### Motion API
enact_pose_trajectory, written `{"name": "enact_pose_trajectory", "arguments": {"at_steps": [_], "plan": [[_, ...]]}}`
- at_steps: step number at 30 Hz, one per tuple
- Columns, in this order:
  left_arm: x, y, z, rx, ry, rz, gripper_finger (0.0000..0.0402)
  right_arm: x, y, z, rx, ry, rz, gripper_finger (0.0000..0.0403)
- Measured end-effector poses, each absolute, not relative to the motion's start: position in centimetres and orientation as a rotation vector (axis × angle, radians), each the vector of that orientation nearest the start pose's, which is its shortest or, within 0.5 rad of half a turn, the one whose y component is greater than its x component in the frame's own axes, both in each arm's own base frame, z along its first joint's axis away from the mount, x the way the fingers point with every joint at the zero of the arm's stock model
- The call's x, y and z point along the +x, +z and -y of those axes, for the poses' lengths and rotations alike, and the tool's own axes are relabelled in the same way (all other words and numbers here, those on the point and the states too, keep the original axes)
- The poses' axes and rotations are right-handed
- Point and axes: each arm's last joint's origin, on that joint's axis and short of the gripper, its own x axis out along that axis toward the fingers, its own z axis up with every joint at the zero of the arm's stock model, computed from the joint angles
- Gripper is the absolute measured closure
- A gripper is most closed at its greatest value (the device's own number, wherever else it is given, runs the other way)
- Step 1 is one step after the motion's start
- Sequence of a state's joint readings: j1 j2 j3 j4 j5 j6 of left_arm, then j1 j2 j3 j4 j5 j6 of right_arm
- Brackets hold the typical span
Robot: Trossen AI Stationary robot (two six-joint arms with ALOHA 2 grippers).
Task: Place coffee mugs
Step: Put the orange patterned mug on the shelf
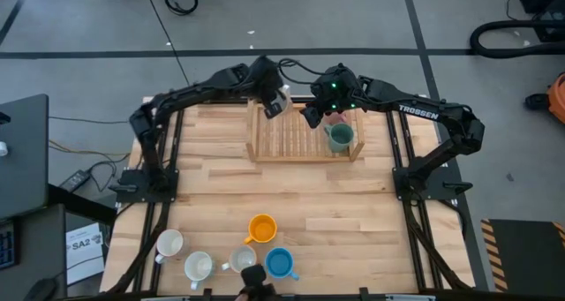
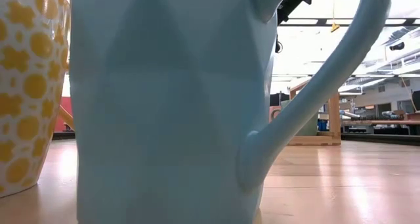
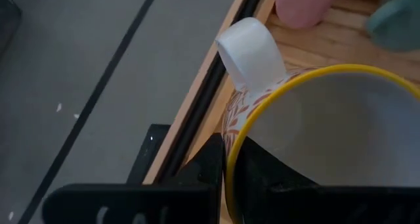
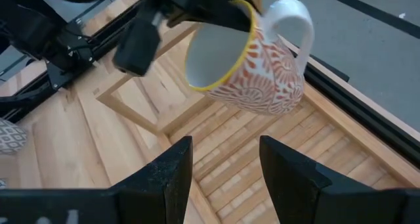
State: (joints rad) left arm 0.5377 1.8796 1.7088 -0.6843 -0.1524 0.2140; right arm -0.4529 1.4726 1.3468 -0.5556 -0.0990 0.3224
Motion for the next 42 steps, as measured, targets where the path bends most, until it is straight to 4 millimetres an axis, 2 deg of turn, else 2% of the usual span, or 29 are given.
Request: {"name": "enact_pose_trajectory", "arguments": {"at_steps": [7, 13, 18, 30, 42], "plan": [[37.3, 28.2, -22.9, 0.000, 0.516, -1.014, 0.0370, 27.4, 34.5, 13.1, 0.467, -0.438, -0.612, 0.0220], [37.3, 25.5, -23.8, -0.042, 0.496, -1.124, 0.0370, 25.6, 36.4, 12.3, 0.392, -0.439, -0.569, 0.0220], [36.8, 23.9, -24.7, -0.075, 0.500, -1.202, 0.0370, 24.7, 37.2, 11.9, 0.384, -0.442, -0.552, 0.0220], [35.0, 23.6, -27.0, -0.147, 0.570, -1.223, 0.0370, 24.9, 36.8, 12.0, 0.388, -0.443, -0.568, 0.0220], [34.5, 23.7, -27.6, 0.024, 0.448, -1.269, 0.0370, 25.0, 36.8, 12.0, 0.388, -0.443, -0.568, 0.0220]]}}
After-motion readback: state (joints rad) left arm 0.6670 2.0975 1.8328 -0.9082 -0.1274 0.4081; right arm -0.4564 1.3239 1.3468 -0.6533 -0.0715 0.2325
